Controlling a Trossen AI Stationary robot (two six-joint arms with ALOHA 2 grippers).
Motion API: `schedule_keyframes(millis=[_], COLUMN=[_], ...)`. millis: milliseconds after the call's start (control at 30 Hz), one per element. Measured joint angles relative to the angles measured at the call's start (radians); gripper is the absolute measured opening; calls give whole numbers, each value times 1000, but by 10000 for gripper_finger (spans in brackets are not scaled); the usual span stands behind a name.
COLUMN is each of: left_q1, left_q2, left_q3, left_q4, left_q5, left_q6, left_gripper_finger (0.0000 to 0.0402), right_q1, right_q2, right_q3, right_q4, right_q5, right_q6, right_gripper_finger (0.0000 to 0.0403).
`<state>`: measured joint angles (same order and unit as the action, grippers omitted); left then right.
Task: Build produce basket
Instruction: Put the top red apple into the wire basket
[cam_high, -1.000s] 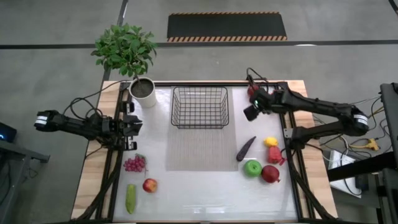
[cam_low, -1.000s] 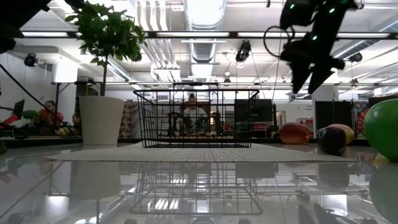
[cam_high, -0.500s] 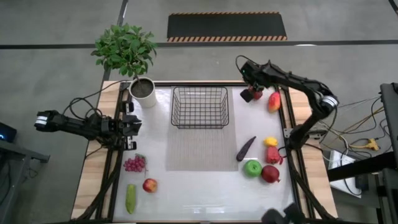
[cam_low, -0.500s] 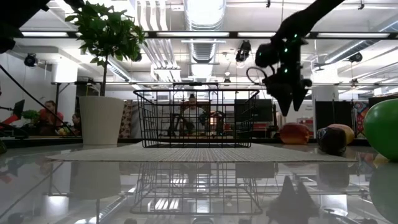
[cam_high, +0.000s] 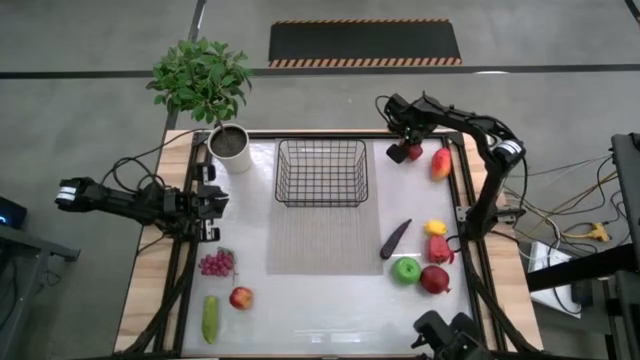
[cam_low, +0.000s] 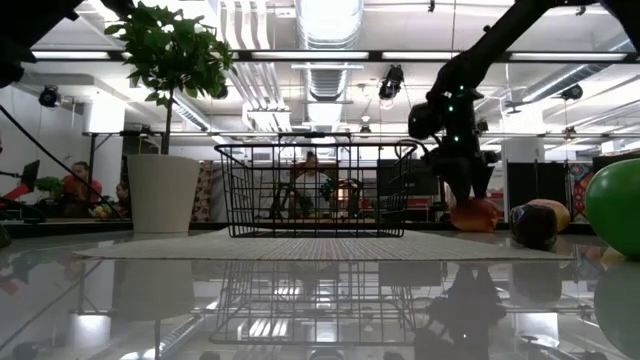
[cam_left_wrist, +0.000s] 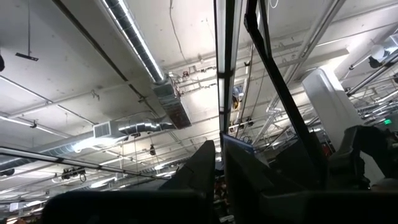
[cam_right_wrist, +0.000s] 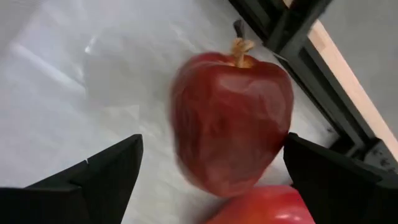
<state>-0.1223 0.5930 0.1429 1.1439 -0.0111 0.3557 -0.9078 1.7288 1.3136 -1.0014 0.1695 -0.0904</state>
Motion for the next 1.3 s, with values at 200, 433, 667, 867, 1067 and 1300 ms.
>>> schedule_keyframes(millis=[200,433,667,867,1067,1300], left_q1=[0,0,0,0,0,0], left_q2=[0,0,0,0,16,99], left_q3=[-2,-2,-2,-1,7,68], left_q4=[0,0,0,0,1,1], left_q5=[-3,-4,-4,-5,-27,-30], left_q6=[-1,-2,-4,-8,-8,-8], left_gripper_finger=[17,17,17,17,17,17], right_q1=[0,0,0,26,131,384], right_q2=[40,57,1,-129,-344,-615], right_q3=[-2,1,-3,-4,-12,-128], right_q4=[45,50,51,48,97,360], right_q5=[19,28,9,6,10,10], right_q6=[31,50,66,87,130,122], right_gripper_finger=[358,319,303,304,305,306])
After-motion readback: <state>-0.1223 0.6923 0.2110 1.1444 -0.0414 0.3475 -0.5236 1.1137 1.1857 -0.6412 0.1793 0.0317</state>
